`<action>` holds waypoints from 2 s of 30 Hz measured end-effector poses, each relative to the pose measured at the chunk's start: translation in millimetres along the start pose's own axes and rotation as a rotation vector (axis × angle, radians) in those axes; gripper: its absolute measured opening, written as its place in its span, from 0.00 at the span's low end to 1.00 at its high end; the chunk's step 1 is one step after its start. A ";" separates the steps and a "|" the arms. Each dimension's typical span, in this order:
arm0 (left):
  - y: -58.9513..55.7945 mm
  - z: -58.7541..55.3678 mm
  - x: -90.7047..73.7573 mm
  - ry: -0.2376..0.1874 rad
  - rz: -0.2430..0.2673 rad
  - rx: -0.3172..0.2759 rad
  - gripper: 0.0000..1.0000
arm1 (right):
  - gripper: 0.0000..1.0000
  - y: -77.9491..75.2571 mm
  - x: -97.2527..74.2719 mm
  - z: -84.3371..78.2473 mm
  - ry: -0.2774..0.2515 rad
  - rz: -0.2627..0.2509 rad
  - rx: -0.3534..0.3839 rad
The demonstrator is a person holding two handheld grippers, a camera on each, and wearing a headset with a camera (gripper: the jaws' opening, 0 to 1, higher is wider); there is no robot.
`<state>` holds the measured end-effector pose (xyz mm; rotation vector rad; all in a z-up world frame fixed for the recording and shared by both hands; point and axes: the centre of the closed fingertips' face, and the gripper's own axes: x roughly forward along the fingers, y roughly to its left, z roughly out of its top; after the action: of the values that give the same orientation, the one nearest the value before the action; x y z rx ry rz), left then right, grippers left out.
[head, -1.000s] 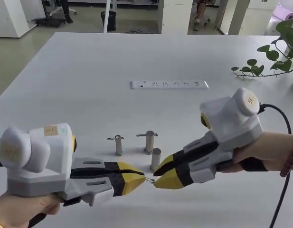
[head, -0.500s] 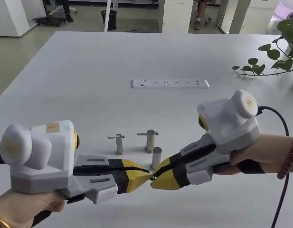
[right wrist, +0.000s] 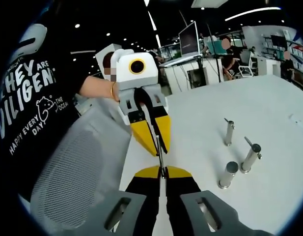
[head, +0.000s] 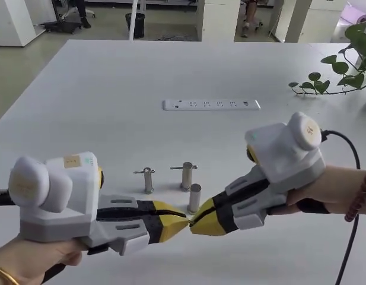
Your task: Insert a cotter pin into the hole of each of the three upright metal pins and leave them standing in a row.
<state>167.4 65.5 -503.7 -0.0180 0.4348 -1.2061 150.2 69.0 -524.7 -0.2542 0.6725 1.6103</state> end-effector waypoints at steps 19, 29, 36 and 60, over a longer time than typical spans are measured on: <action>23.6 -8.0 0.1 0.045 0.145 0.041 0.23 | 0.00 -31.7 -10.5 -19.8 0.222 -0.117 -0.159; 43.5 -11.7 4.8 0.070 0.260 0.093 0.27 | 0.00 -54.2 -22.9 -29.5 0.328 -0.213 -0.206; 57.3 -21.4 10.1 0.113 0.329 0.095 0.28 | 0.00 -65.4 -32.4 -38.8 0.395 -0.253 -0.228; 77.7 -30.1 49.2 0.122 0.418 0.017 0.24 | 0.00 -101.7 -49.8 -52.0 0.523 -0.346 -0.269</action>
<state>241.1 55.9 -565.7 0.1549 0.5068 -0.8012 245.0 0.6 -567.8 -0.9608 0.7528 1.2989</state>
